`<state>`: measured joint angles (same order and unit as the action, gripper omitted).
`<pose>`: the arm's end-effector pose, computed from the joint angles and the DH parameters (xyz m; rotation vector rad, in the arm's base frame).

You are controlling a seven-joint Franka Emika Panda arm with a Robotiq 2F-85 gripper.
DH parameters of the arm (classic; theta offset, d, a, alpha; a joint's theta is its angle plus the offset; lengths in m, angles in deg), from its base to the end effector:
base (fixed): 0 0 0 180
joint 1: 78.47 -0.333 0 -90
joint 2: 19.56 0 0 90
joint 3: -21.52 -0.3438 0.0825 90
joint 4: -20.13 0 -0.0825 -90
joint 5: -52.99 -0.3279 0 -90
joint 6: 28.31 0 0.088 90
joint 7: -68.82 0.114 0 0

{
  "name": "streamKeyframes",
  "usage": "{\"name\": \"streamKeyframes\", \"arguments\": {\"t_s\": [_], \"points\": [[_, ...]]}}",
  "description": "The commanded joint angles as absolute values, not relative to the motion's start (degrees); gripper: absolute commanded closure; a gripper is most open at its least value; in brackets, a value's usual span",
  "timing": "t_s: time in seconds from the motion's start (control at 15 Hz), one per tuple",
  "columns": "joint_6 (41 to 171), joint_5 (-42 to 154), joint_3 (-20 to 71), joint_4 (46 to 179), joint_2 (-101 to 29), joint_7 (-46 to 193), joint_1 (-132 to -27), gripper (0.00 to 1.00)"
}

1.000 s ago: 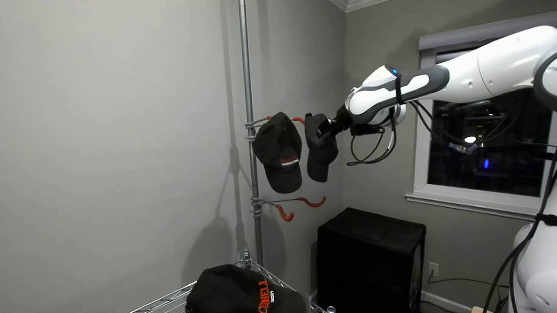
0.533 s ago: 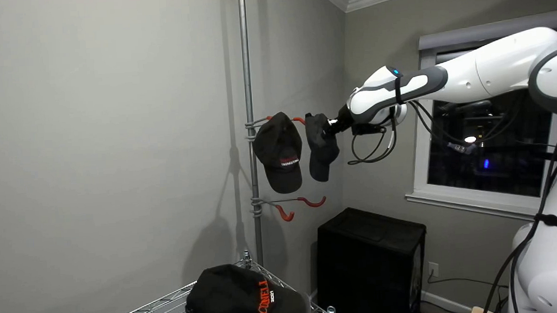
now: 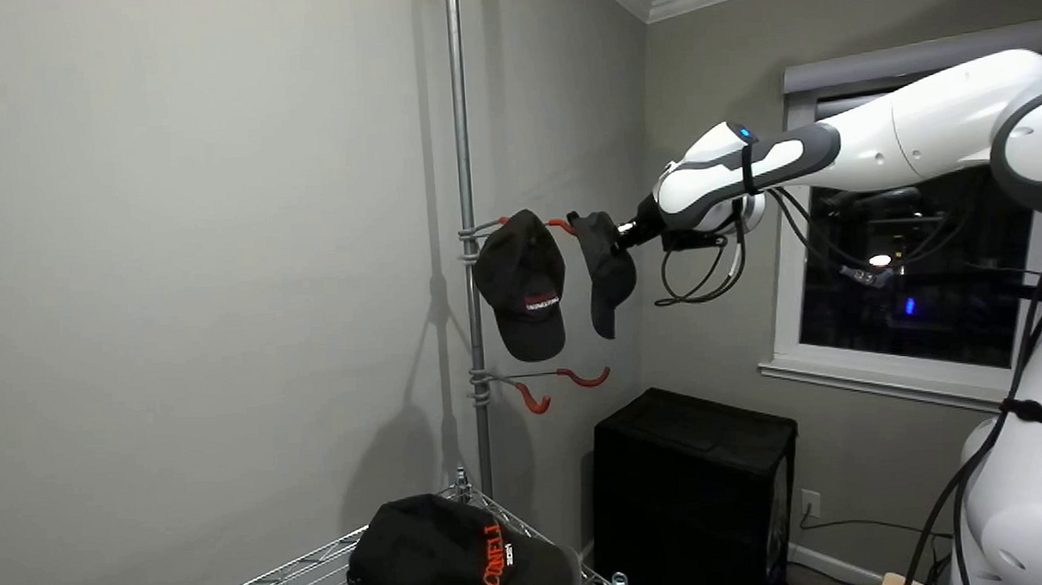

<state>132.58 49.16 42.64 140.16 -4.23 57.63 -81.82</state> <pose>0.4448 -0.1749 0.6825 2.6830 -0.2753 1.4138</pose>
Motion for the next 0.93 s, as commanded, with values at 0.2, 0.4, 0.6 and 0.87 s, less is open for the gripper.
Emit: {"name": "streamKeyframes", "arguments": {"t_s": [0.2, 0.4, 0.6, 0.87], "points": [[133.5, 53.7, 36.5, 146.1, 6.5, 57.0, -73.4, 0.95], [133.5, 55.2, 35.6, 147.5, 11.7, 57.2, -71.6, 0.95], [134.0, 56.4, 34.7, 149.1, 15.6, 57.9, -70.2, 0.94], [133.4, 57.4, 33.7, 150.0, 18.2, 58.2, -69.6, 0.95]]}}
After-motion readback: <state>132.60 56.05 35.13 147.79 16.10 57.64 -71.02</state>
